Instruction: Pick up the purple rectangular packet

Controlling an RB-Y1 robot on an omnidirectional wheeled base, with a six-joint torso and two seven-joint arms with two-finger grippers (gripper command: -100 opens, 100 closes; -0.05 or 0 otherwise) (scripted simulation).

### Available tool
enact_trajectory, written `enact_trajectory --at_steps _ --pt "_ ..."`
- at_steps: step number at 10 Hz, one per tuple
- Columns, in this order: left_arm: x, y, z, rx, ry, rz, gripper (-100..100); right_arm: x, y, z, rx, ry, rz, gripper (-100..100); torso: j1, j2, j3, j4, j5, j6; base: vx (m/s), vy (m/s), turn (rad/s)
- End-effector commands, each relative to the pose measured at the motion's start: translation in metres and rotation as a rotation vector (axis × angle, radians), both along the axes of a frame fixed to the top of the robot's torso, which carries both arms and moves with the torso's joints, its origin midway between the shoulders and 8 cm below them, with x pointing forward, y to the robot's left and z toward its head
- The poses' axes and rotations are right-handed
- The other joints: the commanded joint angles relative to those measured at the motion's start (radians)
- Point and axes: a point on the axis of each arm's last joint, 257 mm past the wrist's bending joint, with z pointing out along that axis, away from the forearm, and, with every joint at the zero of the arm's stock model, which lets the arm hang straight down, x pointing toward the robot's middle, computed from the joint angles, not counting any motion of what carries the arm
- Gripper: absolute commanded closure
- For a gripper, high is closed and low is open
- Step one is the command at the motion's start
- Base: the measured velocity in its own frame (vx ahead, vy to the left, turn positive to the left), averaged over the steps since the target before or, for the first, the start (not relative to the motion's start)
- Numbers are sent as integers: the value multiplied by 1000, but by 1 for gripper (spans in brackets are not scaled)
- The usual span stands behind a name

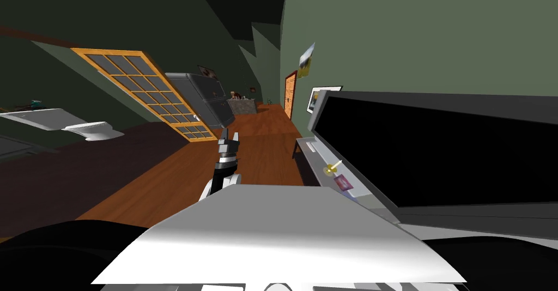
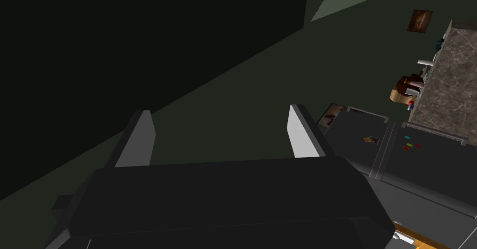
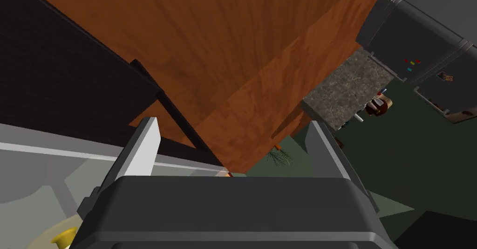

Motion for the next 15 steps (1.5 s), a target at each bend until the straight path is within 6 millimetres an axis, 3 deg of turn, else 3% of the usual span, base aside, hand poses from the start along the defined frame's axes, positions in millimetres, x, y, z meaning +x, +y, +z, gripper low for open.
enact_trajectory --at_steps 1,2,3,4,5,6,7,10,12,13,15 --pt "0 0 0 0 0 0 0 -22 -31 -10 -74 52 36 -100 0 0 0 0 0 0 67 6 128" --pt "0 0 0 0 0 0 0 -40 -52 -17 -125 93 59 -100 0 -1 0 0 0 0 83 3 156" --pt "0 0 0 0 0 0 0 -40 -58 -15 -138 95 65 -100 0 -2 -1 0 0 0 61 2 48" --pt "0 0 0 0 0 0 0 -57 -86 -19 -199 137 92 -100 0 -1 -1 0 0 0 63 5 89" --pt "0 0 0 0 0 0 0 -57 -86 -19 -200 138 92 -100 0 -1 -1 0 0 0 57 -6 44" --pt "0 0 0 0 0 0 0 -73 -115 -19 -262 178 117 -100 -1 0 0 0 0 0 60 -4 74" --pt "0 0 0 0 0 0 0 -73 -115 -19 -262 178 117 -100 -1 -1 0 0 0 0 44 -9 43" --pt "0 0 0 0 0 0 0 -111 -192 -11 -426 283 175 -100 -2 -1 0 0 0 0 63 -23 93" --pt "0 0 0 0 0 0 0 -126 -241 3 -527 334 206 -100 -2 -3 -2 -1 0 0 105 -17 89" --pt "0 0 0 0 0 0 0 -126 -241 3 -527 334 206 -100 -1 -4 -2 -1 0 0 74 -3 21" --pt "0 0 0 0 0 0 0 -133 -275 16 -598 367 226 -100 0 -1 -1 0 0 0 83 1 55"
